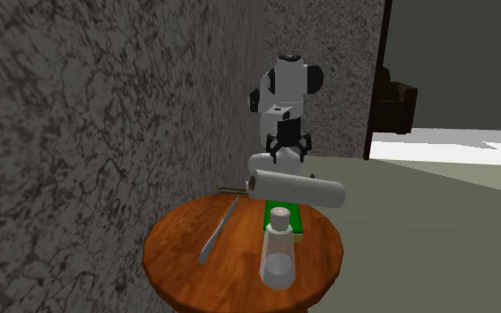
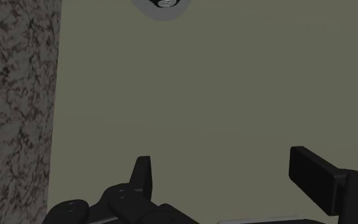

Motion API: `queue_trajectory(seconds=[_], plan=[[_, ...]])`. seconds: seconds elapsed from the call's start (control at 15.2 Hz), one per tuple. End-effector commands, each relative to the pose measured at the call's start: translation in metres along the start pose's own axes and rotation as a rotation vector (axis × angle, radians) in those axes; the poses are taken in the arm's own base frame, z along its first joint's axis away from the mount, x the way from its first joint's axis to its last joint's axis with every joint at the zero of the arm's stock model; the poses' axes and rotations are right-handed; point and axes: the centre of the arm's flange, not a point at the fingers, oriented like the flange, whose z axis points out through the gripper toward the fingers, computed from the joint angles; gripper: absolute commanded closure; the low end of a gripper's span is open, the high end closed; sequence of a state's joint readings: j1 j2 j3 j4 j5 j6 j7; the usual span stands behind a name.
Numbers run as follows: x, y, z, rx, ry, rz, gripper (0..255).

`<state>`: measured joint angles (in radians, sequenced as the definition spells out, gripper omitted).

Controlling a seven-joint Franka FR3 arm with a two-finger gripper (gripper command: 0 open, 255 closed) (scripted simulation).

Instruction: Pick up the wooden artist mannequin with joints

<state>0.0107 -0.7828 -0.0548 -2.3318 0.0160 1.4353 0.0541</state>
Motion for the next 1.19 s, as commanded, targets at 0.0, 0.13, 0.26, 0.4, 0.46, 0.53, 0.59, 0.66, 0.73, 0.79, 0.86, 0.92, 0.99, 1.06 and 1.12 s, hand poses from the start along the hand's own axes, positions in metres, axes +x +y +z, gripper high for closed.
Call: queue_trajectory(seconds=[0.0,0.13,0.26,0.4,0.46,0.53,0.59,0.66,0.73,0.79,0.86,0.92,0.99,1.06,1.12], plan=[[0.0,0.0,0.0,0.0,0.0,0.0,0],[0.022,-0.005,-0.001,-0.012,0.025,0.112,0],[0.045,-0.008,-0.003,-0.024,0.05,0.225,0],[0.068,-0.008,-0.005,-0.036,0.074,0.337,0],[0.08,-0.007,-0.007,-0.042,0.087,0.393,0],[0.091,-0.006,-0.008,-0.049,0.099,0.449,0],[0.102,-0.004,-0.01,-0.055,0.112,0.506,0],[0.113,-0.001,-0.011,-0.061,0.124,0.562,0],[0.124,0.002,-0.013,-0.067,0.137,0.618,0],[0.135,0.006,-0.016,-0.073,0.149,0.674,0],[0.145,0.011,-0.018,-0.079,0.161,0.73,0],[0.155,0.016,-0.02,-0.085,0.174,0.787,0],[0.165,0.021,-0.023,-0.091,0.186,0.843,0],[0.174,0.028,-0.026,-0.097,0.199,0.899,0],[0.183,0.034,-0.028,-0.103,0.211,0.955,0]])
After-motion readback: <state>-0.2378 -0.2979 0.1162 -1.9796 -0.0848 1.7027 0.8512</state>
